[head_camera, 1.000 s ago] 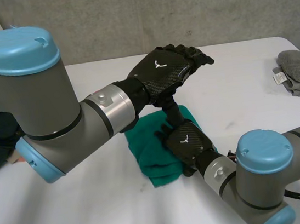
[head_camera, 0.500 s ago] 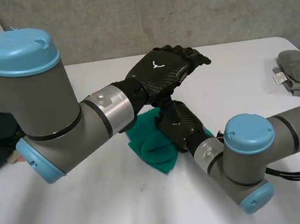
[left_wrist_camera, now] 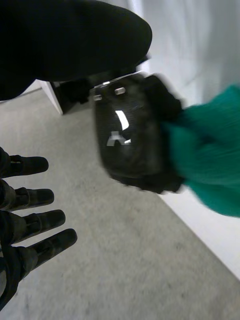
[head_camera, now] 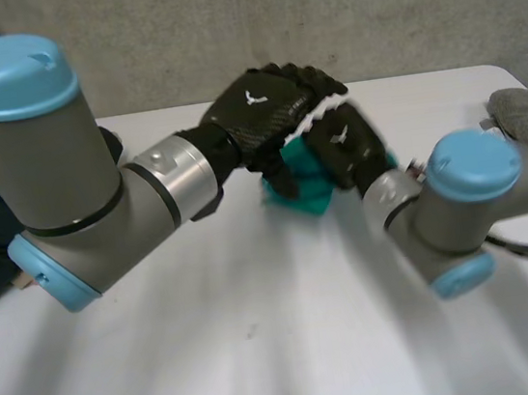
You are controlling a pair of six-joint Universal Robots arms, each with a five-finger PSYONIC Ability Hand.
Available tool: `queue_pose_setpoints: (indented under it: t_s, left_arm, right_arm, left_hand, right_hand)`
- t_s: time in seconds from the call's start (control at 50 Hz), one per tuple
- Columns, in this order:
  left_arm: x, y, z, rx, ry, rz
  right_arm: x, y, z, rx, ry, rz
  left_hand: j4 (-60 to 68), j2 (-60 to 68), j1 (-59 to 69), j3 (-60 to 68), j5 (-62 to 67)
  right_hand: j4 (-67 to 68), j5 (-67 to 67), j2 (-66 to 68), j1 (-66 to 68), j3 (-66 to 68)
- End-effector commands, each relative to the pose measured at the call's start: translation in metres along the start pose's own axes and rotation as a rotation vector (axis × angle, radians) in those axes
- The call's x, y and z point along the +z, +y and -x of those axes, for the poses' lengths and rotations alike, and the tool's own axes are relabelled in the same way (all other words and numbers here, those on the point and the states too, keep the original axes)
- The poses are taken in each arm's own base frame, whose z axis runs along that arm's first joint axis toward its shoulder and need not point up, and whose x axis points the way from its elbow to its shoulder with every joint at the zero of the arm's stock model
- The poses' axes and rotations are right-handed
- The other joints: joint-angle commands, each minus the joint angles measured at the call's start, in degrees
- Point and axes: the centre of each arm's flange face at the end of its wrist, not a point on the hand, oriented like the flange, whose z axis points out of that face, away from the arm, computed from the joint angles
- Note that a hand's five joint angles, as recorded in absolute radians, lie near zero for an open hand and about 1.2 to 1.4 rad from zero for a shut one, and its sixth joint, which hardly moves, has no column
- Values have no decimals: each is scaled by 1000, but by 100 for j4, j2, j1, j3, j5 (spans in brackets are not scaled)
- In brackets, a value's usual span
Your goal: Fold the laundry.
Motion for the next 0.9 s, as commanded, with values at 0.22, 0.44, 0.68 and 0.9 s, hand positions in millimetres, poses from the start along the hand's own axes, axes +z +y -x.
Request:
queue_pose_setpoints:
  t_s: [0.22,0.44,0.68,0.9]
  left_arm:
    - [-5,-25,13,34,-72,-71]
    - [-4,-19,7,28,-58,-55]
    - [-4,-19,-3,24,-34,-54]
    - [-6,-26,-14,32,-11,-70]
  right_arm:
    - [26,32,-264,-39,441,-237]
    - [5,193,-322,-37,440,-96]
    - [-60,292,-300,73,344,99]
    - [-71,214,-333,37,412,105]
  left_hand:
    - [23,-97,-25,-123,-175]
    - [23,-97,-25,-123,-175]
    - [23,-97,-25,-123,-175]
    - [23,-97,-25,-123,-175]
  right_hand:
    - [1163,1848,1478,2064,1410]
    - [1163,1848,1478,2064,1410]
    - [369,1055,685,1271,616]
    - [-5837,-5152,-5522,-4936,-5590]
